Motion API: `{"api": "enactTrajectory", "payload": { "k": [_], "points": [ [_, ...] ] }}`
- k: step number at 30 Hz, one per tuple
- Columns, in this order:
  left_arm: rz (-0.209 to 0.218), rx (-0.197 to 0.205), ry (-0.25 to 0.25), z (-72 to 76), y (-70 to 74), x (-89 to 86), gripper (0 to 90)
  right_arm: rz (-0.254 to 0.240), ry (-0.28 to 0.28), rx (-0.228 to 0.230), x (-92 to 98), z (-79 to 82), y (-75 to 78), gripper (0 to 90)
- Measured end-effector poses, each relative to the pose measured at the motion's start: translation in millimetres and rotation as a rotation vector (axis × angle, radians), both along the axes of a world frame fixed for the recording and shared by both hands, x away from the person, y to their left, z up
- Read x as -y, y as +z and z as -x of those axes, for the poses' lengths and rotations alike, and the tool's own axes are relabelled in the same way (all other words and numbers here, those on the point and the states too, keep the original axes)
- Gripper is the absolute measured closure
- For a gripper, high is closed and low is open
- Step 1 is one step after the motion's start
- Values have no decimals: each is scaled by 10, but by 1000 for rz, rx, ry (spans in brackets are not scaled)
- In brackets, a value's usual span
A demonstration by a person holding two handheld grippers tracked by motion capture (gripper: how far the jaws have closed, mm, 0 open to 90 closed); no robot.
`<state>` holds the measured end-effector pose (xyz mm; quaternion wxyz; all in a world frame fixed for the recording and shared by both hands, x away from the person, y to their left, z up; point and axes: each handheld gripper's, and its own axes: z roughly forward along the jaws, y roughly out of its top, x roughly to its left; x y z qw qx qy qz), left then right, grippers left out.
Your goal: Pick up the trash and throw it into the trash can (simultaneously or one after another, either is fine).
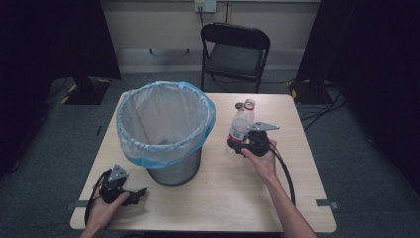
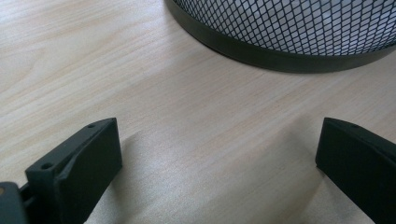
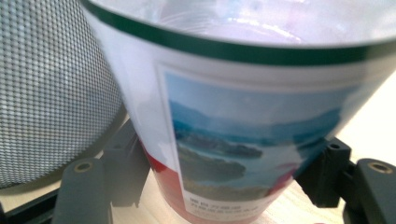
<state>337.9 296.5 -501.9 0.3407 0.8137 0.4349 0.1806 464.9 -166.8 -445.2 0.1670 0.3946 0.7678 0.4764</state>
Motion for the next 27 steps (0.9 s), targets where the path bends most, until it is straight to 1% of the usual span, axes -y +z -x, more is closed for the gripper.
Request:
{"api": "enactTrajectory", "payload": {
  "k": [3, 5, 8, 10, 14, 19, 22, 27],
  "points": [
    [0, 0, 0, 0, 0, 0, 0, -31, -5, -1, 36, 13, 38, 294],
    [0, 0, 0, 0, 0, 0, 0, -54, -7, 17, 51, 30, 67, 294],
    [0, 0, 0, 0, 0, 0, 0, -64, -5, 45, 51, 52, 118, 295],
    [0, 0, -1, 0, 0, -1, 0, -88, -9, 55, 69, 61, 160, 295],
    [0, 0, 0, 0, 0, 0, 0, -124, -6, 52, 104, 59, 243, 295],
    [0, 0, 0, 0, 0, 0, 0, -125, 7, 58, 74, 85, 385, 295],
    [0, 0, 0, 0, 0, 0, 0, -140, 28, 61, 47, 108, 459, 295],
    [0, 0, 0, 0, 0, 0, 0, -141, 28, 75, 5, 101, 580, 295]
  ]
}}
